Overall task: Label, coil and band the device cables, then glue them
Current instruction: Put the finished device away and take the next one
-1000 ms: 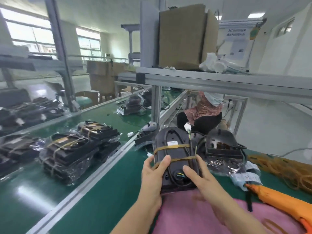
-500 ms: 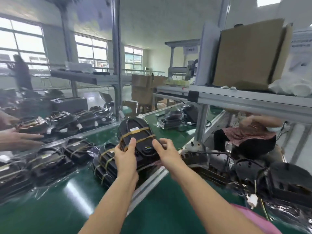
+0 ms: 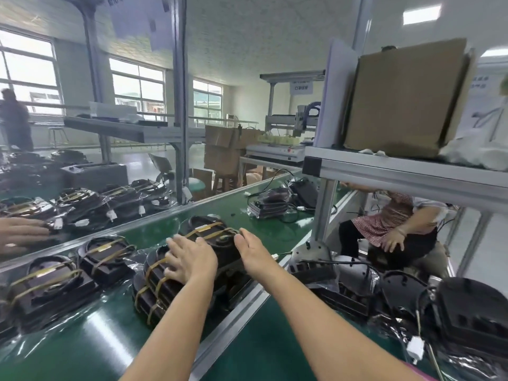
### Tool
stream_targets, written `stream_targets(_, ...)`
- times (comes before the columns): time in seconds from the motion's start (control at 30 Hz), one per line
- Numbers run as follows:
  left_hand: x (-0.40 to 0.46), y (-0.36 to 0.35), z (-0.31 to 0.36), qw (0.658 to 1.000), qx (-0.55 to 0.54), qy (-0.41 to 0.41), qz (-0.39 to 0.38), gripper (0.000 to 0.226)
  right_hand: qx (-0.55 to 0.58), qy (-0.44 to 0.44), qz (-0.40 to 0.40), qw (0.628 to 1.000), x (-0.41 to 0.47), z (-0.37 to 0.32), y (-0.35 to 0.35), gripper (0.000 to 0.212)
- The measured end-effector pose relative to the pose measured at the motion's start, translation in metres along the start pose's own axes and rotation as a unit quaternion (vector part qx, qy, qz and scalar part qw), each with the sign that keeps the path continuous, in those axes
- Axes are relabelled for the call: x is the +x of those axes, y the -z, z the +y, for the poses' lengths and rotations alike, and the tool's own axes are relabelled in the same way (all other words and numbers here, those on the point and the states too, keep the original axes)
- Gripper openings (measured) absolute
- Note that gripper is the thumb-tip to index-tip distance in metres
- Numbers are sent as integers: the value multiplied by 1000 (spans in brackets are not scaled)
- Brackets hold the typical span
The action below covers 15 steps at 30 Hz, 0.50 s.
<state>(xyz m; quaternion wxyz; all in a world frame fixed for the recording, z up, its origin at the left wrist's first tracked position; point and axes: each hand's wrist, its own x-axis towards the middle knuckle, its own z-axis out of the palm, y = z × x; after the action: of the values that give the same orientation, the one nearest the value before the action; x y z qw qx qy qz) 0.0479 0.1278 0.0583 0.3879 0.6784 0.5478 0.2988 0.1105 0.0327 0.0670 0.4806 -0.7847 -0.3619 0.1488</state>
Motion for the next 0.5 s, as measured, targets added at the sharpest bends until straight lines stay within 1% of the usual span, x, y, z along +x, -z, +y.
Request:
stream_targets(0.07, 5, 0, 0, 1000, 27, -15, -1, 46, -31, 12, 21, 999, -6, 7, 11, 54)
stream_targets(0.13, 6, 5, 0, 999, 37, -16, -16, 40, -77, 10, 67, 995, -16, 19, 28, 53)
stream_targets(0.2, 5, 10, 3, 999, 31, -14, -27, 39, -127, 0, 115, 985, -31, 35, 51, 50)
stream_targets(0.23, 5, 15, 5, 999, 26, -14, -20, 41, -149, -4, 132, 980, -38, 43, 60, 47)
stream_targets(0.27, 0, 19, 7, 999, 25, -28, 4, 44, -171, -9, 153, 973, -46, 51, 71, 43)
stream_targets(0.3, -7, 18, 8, 996, 17, -71, 49, 45, -191, -16, 178, 965, -53, 60, 81, 39)
stream_targets(0.33, -18, 16, 10, 984, -10, -146, 101, 43, -206, -28, 206, 956, -59, 67, 90, 38)
stream_targets(0.37, -34, 9, 13, 960, -55, -239, 136, 38, -215, -45, 229, 948, -64, 74, 99, 39)
stream_targets(0.4, -53, -1, 15, 931, -101, -328, 127, 31, -216, -66, 242, 944, -67, 79, 107, 40)
stream_targets(0.43, -72, -17, 17, 908, -136, -389, 71, 23, -210, -93, 246, 942, -69, 84, 113, 41)
stream_targets(0.47, -88, -36, 17, 900, -147, -410, -13, 17, -200, -122, 243, 941, -70, 87, 117, 41)
stream_targets(0.5, -100, -57, 18, 902, -143, -394, -105, 17, -186, -148, 234, 943, -70, 91, 120, 40)
